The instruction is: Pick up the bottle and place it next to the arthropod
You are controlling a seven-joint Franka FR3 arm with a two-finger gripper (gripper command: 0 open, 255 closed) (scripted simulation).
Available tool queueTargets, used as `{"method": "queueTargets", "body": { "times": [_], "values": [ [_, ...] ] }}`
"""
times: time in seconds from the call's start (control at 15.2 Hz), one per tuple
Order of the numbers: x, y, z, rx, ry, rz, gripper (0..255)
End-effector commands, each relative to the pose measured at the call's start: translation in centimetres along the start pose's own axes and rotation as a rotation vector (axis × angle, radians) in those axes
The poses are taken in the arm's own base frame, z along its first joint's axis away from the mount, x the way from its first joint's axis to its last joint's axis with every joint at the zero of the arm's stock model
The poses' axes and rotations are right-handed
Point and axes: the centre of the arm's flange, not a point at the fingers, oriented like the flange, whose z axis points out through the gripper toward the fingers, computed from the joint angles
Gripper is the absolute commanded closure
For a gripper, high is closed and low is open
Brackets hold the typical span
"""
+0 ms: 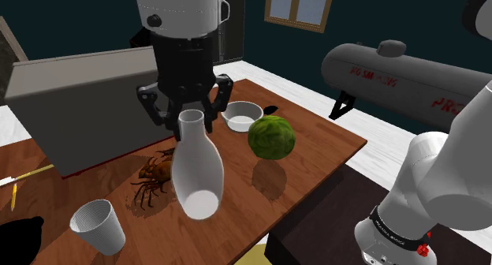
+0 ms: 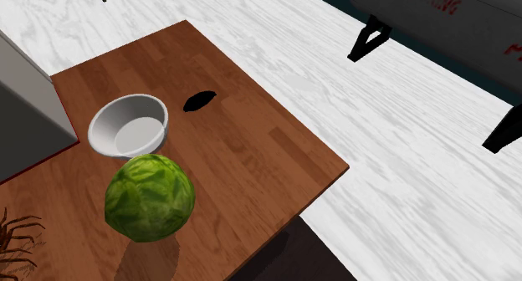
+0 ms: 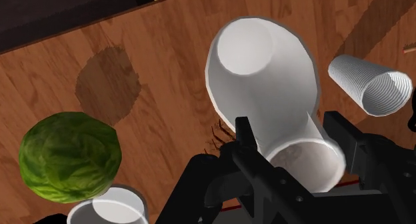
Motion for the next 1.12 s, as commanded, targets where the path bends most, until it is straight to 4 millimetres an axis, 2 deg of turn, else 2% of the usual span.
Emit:
{"method": "queueTargets", "body": {
  "times": [0.0, 1.06],
  "values": [
    [-0.1, -0.1, 1.0, 0.001, 0.001, 0.0, 255],
    [-0.7, 0.0, 9.5, 0.001, 0.001, 0.0, 255]
  ]
}}
